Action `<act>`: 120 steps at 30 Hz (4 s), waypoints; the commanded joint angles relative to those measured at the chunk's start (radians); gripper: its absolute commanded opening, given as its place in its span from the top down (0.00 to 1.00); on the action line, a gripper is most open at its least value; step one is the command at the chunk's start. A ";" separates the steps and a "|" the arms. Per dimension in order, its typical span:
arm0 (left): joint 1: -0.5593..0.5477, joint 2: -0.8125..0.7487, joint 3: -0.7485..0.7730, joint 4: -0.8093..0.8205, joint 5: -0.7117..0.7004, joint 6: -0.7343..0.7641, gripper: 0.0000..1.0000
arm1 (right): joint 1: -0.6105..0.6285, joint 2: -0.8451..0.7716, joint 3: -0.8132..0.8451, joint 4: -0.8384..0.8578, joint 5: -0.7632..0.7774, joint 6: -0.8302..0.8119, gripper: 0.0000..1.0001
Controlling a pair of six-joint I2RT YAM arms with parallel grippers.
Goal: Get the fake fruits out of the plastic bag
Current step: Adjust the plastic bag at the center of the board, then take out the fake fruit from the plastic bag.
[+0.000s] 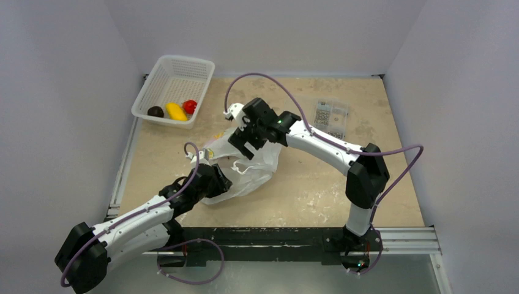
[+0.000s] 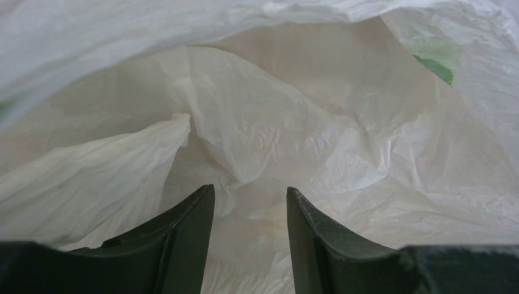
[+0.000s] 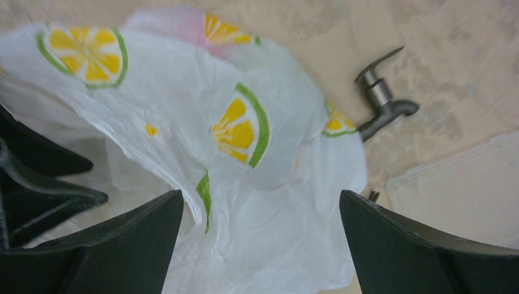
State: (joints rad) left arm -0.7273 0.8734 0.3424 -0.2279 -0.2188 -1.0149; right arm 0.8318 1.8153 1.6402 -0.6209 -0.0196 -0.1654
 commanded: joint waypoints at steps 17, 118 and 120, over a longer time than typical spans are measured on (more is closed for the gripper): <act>-0.002 -0.133 -0.045 -0.026 -0.052 -0.016 0.54 | 0.186 -0.009 -0.411 0.728 0.510 -0.229 0.01; 0.011 0.060 0.185 0.092 0.116 0.247 0.91 | -0.034 -0.188 -0.477 0.701 -0.185 0.352 1.00; 0.014 -0.018 0.189 0.019 0.080 0.270 0.91 | -0.034 -0.236 -0.558 0.765 -0.184 0.366 1.00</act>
State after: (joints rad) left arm -0.7208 0.9703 0.5407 -0.0731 -0.1524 -0.7891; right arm 0.8021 1.6829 1.1801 0.0185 -0.2504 0.1669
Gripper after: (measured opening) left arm 0.370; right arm 0.003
